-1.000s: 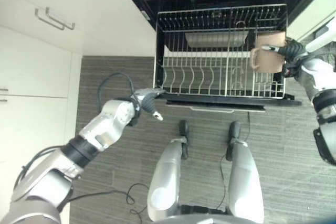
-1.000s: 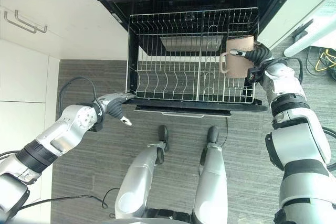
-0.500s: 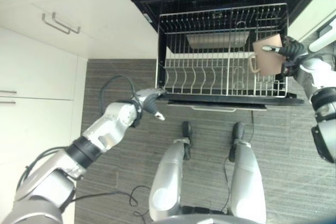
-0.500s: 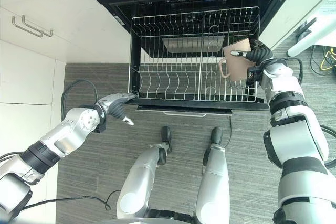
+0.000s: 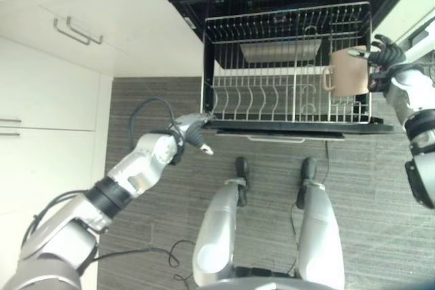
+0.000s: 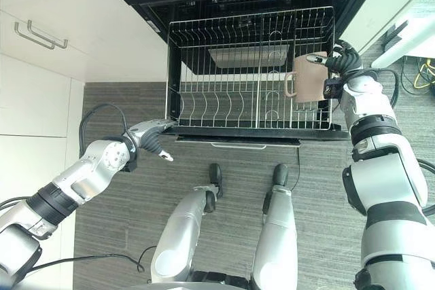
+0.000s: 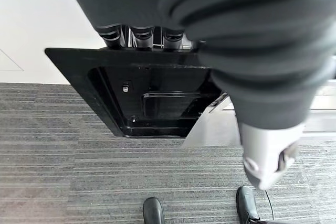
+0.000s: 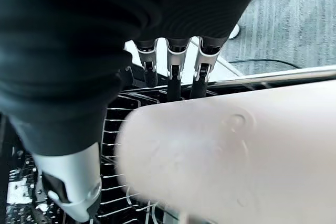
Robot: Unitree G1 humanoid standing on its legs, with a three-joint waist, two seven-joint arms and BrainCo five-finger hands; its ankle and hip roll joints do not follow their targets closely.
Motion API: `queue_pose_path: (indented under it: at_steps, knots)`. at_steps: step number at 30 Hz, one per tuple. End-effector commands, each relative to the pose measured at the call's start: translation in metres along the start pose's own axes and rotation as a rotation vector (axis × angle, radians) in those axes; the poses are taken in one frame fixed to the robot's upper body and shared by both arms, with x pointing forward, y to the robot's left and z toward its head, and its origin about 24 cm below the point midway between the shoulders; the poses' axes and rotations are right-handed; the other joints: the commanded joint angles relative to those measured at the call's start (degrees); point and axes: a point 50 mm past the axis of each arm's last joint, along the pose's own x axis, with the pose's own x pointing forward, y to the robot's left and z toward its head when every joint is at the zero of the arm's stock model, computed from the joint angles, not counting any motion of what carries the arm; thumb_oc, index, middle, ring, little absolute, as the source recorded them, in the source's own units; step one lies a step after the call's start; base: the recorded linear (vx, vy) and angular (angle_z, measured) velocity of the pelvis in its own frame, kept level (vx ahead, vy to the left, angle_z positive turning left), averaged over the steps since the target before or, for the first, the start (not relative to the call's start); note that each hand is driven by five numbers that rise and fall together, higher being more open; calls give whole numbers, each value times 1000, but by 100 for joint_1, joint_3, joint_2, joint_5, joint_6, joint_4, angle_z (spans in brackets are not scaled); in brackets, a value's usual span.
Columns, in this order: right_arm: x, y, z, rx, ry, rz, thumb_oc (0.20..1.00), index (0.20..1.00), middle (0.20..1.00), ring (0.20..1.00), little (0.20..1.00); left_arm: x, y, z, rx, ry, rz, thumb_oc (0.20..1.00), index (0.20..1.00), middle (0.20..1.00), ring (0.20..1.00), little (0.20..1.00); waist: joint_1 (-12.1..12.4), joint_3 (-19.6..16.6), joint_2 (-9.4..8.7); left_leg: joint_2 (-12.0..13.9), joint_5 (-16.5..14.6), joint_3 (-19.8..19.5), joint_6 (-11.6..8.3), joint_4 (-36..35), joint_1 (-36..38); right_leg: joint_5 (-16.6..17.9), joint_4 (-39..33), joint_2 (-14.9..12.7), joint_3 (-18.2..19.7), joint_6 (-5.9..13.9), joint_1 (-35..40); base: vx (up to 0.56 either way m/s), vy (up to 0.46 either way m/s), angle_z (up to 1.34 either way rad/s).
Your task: Place the dishes in the dishwasher.
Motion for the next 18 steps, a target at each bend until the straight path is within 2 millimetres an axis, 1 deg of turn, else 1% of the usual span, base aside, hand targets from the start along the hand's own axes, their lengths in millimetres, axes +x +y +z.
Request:
queue_pose_path:
  at_steps: [1, 2, 5, 6, 7, 8, 10, 14, 15, 17, 18]
  knots:
    - [-5, -20, 54, 120, -243, -63, 1000, 1000, 1000, 1000, 1000, -36, -152, -3, -114, 29, -545, 1000, 1000, 1000, 1000, 1000, 125, 72, -96, 56, -14, -244, -78, -47, -171, -548, 443, -27, -96, -50, -77, 0, 0, 0]
    - [-8, -17, 65, 172, -307, -46, 1000, 1000, 1000, 1000, 1000, -36, -152, -3, -115, 26, -515, 1000, 1000, 1000, 1000, 1000, 101, 72, -117, 67, -21, -232, -80, -58, -149, -553, 432, -10, -95, -55, -58, 0, 0, 0]
    - [-15, -12, 77, 210, -417, -20, 1000, 1000, 1000, 1000, 1000, -35, -143, -3, -140, 7, -396, 1000, 1000, 1000, 1000, 1000, 53, 72, -166, 77, -23, -217, -77, -69, -115, -557, 422, 32, -65, -56, -30, 0, 3, -1]
    - [-23, -11, 85, 239, -488, 4, 1000, 1000, 1000, 1000, 1000, -34, -132, 0, -192, -25, -289, 1000, 1000, 1000, 1000, 1000, 26, 72, -187, 87, -29, -195, -62, -73, -110, -551, 404, 44, -59, -59, -24, 0, 0, 0]
    - [-28, -11, 86, 268, -529, 29, 1000, 1000, 1000, 1000, 1000, -36, -122, 0, -224, -46, -208, 1000, 1000, 1000, 1000, 1000, 16, 72, -197, 94, -31, -184, -53, -86, -92, -548, 391, 56, -50, -61, -11, 0, 0, 0]
    - [-34, -11, 88, 288, -569, 45, 1000, 1000, 1000, 1000, 1000, -37, -111, 0, -260, -71, -124, 1000, 1000, 1000, 1000, 1000, 5, 72, -201, 93, -32, -178, -48, -92, -74, -541, 370, 67, -44, -62, 13, 0, 0, 0]
    - [-50, -9, 86, 330, -647, 90, 1000, 1000, 1000, 1000, 1000, -45, -78, -5, -326, -115, 84, 1000, 1000, 1000, 1000, 1000, -15, 72, -223, 83, -22, -157, -27, -120, -11, -506, 321, 76, -43, -53, 79, 0, 0, 0]
    - [-73, -5, 75, 372, -713, 134, 1000, 1000, 1000, 1000, 1000, -62, -27, -8, -410, -197, 315, 1000, 1000, 1000, 1000, 1000, -26, 72, -276, 67, -2, -140, 6, -190, 81, -439, 194, 66, -72, -52, 205, -6, -32, 2]
    - [-90, 3, 65, 389, -747, 173, 1000, 1000, 1000, 1000, 1000, -72, 8, -10, -458, -254, 471, 1000, 1000, 1000, 1000, 1000, -44, 72, -376, 53, 14, -144, 25, -250, 144, -381, 73, 76, -110, -45, 317, -21, -93, 13]
    - [-100, 8, 59, 415, -765, 192, 1000, 1000, 1000, 1000, 1000, -76, 25, -12, -483, -275, 548, 1000, 1000, 1000, 1000, 1000, -70, 72, -465, 53, 21, -154, 31, -283, 181, -362, 16, 99, -120, -41, 382, -20, -99, 11]
    - [-110, 13, 53, 436, -783, 199, 1000, 1000, 1000, 1000, 1000, -80, 38, -13, -527, -305, 634, 1000, 1000, 1000, 1000, 1000, -103, 72, -563, 56, 22, -155, 33, -317, 251, -358, -30, 130, -121, -41, 468, -10, -85, 2]
